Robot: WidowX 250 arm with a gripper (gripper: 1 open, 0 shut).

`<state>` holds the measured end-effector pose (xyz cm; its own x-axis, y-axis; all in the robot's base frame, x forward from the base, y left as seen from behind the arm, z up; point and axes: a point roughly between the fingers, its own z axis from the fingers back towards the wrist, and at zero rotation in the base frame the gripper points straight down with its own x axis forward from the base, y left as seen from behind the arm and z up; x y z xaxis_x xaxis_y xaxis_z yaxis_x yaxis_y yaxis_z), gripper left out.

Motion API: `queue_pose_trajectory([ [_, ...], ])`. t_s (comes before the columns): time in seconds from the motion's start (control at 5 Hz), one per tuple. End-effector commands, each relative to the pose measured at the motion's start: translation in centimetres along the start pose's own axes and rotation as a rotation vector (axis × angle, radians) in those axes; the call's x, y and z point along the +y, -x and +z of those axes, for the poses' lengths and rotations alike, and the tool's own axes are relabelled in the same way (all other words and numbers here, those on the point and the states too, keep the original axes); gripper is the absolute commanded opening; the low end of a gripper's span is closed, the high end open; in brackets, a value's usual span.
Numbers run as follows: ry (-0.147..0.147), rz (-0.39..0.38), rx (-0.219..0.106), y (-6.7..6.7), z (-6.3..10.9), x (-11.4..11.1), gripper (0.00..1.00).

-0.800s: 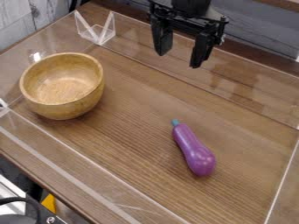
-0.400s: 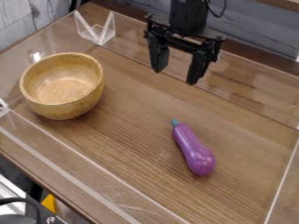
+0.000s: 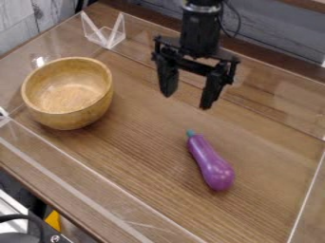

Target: Put the purple eggplant in the brown bowl

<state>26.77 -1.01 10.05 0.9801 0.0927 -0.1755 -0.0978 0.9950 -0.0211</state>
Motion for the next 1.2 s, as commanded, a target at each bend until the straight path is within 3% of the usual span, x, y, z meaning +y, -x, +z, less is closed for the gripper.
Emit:
queue_pose_trajectory([
  [0.0,0.029,0.056,-0.083,1.5,1.2,-1.0,1.0],
  [0.4,0.051,0.169,-0.098,2.6,0.5,-1.6,1.0],
  [1.0,0.114,0.342,-0.169,3.2,-1.8,-3.0,1.0],
])
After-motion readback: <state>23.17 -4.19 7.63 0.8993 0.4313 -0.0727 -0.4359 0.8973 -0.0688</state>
